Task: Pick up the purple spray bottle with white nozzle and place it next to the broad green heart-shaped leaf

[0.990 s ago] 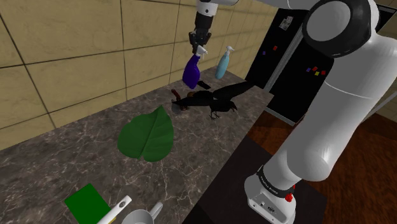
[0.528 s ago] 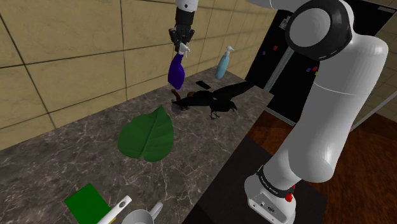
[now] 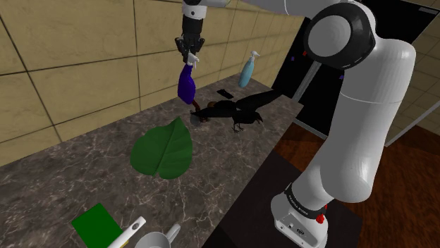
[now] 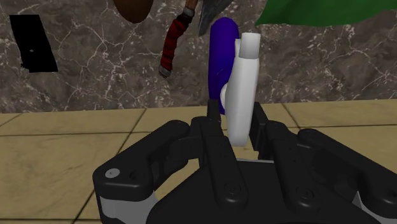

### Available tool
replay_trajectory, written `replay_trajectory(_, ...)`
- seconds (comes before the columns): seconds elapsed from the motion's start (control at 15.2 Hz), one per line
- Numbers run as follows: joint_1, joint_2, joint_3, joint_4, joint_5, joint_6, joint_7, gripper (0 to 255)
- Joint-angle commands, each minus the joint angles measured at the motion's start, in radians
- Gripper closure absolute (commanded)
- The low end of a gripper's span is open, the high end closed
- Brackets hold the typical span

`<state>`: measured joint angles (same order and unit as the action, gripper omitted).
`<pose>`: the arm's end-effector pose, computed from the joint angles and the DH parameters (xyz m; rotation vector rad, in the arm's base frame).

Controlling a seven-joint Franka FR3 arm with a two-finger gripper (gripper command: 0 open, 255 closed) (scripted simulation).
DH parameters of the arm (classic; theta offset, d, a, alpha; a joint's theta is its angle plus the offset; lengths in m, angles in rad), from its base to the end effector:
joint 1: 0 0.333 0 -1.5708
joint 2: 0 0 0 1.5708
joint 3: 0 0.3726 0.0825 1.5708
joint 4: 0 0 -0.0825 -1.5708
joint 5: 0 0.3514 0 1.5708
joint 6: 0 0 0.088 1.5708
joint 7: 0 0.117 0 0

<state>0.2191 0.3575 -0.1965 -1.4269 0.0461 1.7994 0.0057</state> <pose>0.6559 0.0418 0.5471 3.1183 0.0309 0.0345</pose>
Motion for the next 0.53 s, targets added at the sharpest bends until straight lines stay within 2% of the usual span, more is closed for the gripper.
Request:
replay_trajectory(0.0, 0.002, -0.003, 0.000, -0.031, 0.000, 0.029, 0.001, 255)
replay_trajectory(0.46, 0.003, 0.007, 0.002, -0.112, 0.002, 0.119, 0.000, 255)
